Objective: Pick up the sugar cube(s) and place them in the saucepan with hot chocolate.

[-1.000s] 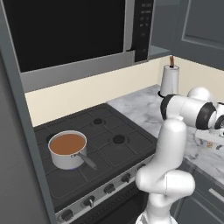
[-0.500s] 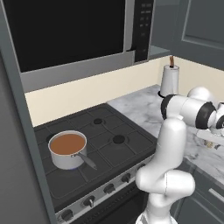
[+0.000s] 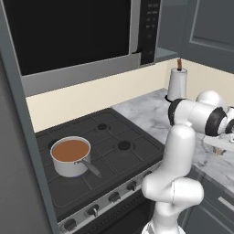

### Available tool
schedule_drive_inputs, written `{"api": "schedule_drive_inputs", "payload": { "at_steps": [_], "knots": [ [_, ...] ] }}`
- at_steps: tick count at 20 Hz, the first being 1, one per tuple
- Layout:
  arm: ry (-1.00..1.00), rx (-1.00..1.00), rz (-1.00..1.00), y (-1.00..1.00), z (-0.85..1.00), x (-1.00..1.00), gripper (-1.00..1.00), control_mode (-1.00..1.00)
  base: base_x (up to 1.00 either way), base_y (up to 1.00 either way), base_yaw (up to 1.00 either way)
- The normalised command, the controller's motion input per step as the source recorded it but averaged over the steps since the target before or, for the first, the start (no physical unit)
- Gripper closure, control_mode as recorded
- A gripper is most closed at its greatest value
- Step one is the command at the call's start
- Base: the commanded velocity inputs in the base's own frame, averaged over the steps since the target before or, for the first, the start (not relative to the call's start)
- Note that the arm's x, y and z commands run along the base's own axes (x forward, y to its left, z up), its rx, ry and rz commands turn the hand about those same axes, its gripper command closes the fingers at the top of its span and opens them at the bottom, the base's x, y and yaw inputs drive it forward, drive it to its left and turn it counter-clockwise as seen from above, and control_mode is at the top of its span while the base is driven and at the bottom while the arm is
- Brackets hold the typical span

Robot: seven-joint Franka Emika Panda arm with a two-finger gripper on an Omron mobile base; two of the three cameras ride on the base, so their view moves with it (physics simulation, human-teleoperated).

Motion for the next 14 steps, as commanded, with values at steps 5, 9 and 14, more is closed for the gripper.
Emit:
{"api": "schedule_drive_inputs", "payload": {
  "at_steps": [5, 9, 14],
  "knots": [
    [0.0, -0.02, 0.15, 0.92, 0.15, -0.06, 1.0, -1.0, 0.0, 0.0, 0.0],
    [-0.04, -0.03, 0.3, 0.91, 0.66, -0.27, 1.0, -1.0, 0.0, 0.0, 0.0],
    [-0.09, -0.05, 0.37, 0.93, 0.81, 0.0, 1.0, -1.0, 0.0, 0.0, 0.0]
  ]
}}
